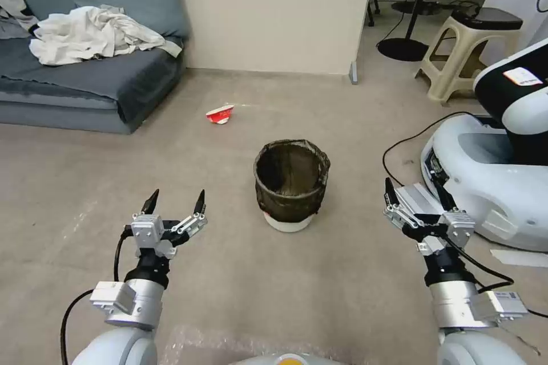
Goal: Pick up the trash can from the floor.
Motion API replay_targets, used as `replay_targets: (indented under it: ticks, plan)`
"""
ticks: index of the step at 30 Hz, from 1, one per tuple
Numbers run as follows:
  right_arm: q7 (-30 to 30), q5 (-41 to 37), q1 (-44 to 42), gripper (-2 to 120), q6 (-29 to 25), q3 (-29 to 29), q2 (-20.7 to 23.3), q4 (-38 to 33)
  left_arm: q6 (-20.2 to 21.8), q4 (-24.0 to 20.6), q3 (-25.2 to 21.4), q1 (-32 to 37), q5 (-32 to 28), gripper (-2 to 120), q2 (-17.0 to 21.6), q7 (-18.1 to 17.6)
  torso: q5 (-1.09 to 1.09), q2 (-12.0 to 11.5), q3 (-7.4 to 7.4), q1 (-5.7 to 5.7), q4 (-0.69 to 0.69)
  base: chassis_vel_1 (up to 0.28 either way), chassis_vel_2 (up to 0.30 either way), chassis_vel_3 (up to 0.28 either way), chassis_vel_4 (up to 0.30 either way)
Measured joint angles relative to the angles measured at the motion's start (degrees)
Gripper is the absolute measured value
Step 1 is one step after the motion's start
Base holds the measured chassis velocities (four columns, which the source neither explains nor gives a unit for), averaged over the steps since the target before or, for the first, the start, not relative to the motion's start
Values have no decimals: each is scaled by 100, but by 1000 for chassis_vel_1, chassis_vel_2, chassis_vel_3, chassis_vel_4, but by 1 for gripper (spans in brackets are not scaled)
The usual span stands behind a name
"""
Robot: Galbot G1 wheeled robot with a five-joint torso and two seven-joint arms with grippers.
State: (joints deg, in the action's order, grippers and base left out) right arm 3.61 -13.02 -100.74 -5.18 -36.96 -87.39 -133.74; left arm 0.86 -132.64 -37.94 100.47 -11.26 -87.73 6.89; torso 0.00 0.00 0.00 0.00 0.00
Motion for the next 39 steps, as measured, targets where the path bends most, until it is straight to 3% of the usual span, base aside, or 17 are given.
replay_targets:
  ticks: [29,37,39]
  plan:
    - [12,-28,80,100,-13,10,21,110,12,147,6,-149,-1,100,37,-1,1,0,0,0,0,-105,103,105,-107]
    - [74,14,74,100,-142,44,3,201,174,295,98,-399,-103,100,246,-1,0,0,-1,0,0,-7,4,8,-2]
    - [74,44,75,100,-143,71,-21,241,327,300,192,-486,-385,100,390,-11,0,0,-1,0,-1,0,0,0,0]
